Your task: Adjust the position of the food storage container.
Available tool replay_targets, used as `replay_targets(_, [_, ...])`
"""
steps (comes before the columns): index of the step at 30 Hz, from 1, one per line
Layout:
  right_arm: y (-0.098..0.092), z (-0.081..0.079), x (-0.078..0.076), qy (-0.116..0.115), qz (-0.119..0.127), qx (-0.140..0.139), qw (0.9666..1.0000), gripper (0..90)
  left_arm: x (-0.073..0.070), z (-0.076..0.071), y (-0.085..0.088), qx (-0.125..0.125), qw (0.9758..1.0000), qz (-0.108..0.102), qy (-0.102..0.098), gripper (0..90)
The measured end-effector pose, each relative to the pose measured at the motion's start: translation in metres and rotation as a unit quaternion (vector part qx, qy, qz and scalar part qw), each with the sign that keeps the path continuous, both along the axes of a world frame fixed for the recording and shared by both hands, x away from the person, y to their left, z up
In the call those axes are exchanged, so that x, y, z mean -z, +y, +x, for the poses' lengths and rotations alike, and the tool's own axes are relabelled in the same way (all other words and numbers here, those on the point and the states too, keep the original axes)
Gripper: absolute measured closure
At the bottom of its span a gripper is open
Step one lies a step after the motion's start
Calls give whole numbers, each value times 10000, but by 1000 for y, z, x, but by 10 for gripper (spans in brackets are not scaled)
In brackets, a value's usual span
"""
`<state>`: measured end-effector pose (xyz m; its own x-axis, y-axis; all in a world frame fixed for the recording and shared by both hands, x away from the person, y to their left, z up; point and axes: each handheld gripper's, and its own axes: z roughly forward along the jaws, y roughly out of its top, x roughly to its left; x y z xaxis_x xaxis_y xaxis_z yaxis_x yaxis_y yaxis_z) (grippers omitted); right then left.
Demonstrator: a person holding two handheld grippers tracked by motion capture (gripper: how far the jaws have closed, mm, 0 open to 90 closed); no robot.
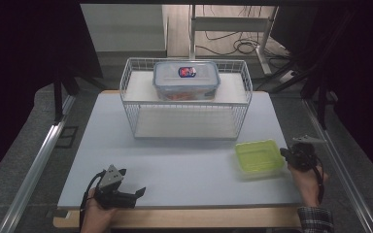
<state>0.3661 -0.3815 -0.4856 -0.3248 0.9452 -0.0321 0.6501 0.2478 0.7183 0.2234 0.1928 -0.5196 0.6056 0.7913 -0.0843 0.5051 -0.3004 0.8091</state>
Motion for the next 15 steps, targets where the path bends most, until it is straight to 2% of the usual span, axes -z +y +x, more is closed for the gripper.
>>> replay_targets(8, [19,-13,1,85,99,-298,9995,894,0,0,-1,15,10000,29,-16,40])
replay_targets(13, [30,-16,1,125,51,-467,9988,894,0,0,-1,18,10000,33,-14,40])
replay_targets(15, [39,-19,1,182,5,-613,9980,894,0,-1,-1,19,10000,35,-16,40])
